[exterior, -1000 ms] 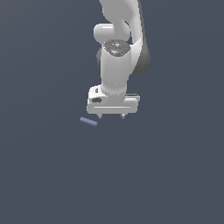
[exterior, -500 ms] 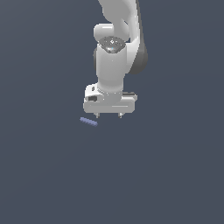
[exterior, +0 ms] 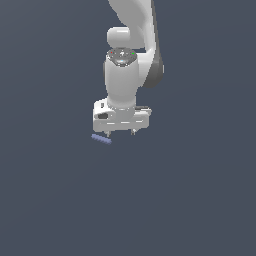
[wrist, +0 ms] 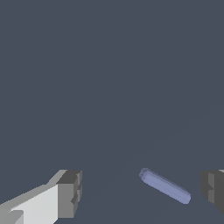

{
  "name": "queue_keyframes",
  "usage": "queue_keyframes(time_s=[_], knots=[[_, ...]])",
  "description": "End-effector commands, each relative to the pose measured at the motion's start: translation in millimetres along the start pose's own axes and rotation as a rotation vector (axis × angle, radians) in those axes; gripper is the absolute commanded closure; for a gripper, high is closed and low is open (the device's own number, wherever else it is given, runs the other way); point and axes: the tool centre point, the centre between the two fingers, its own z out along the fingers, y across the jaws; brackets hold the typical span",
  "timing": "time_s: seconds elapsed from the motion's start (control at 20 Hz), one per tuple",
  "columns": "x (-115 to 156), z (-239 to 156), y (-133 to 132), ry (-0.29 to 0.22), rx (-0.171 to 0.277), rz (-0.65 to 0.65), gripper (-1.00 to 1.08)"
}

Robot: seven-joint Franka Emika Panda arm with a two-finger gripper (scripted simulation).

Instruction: Pick up the object and move it to a goal position.

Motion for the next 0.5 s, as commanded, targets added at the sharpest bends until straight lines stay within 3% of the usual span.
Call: queue_keyframes(time_s=[0.0,0.45], knots=[[-3,5,5,-0.003,0.001,-0.038,-0.92],[-19,30,26,-0.013,0.007,-0.222,-0.92]])
